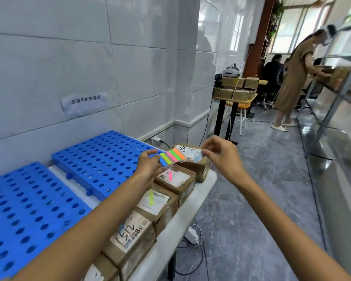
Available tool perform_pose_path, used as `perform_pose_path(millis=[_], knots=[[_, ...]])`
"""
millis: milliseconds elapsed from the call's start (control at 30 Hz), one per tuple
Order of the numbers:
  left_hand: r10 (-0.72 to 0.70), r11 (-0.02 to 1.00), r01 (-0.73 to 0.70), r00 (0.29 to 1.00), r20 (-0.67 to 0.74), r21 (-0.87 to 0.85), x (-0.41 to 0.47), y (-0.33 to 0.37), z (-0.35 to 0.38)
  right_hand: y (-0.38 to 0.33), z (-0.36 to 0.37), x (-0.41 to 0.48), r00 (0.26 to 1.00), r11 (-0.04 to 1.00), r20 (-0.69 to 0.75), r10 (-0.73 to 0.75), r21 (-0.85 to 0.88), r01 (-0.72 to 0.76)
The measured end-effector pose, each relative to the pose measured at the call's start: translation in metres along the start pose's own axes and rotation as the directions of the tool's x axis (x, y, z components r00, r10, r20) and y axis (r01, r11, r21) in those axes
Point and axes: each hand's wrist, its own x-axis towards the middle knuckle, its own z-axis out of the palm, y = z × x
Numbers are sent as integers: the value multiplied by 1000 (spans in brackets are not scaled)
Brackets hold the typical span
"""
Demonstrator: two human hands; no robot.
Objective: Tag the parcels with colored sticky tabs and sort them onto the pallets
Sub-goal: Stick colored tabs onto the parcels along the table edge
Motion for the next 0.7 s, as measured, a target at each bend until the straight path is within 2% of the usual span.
perform_pose_path(millis=[167, 267, 333, 467, 533, 700], knots=[[24, 998, -21, 998, -50, 62, 60, -1, 11, 70, 51, 84, 993, 984, 30, 115, -142, -110], [31, 997, -27, 998, -48, 78, 83, -6, 9, 107, 82, 109, 976, 955, 166, 144, -281, -93], [29, 997, -26, 998, -51, 71, 95, -8, 6, 125, 96, 111, 967, 925, 207, 148, -374, -61], [12, 997, -8, 998, -58, 72, 103, -13, 2, 143, 108, 111, 986, 869, 152, 71, -495, 14], [10, 996, -4, 998, -63, 86, 101, -17, -2, 146, 111, 112, 988, 846, 129, 87, -533, -5], [-6, 996, 10, 999, -44, 84, 86, -16, -12, 139, 103, 109, 987, 885, 47, 156, -450, -118]])
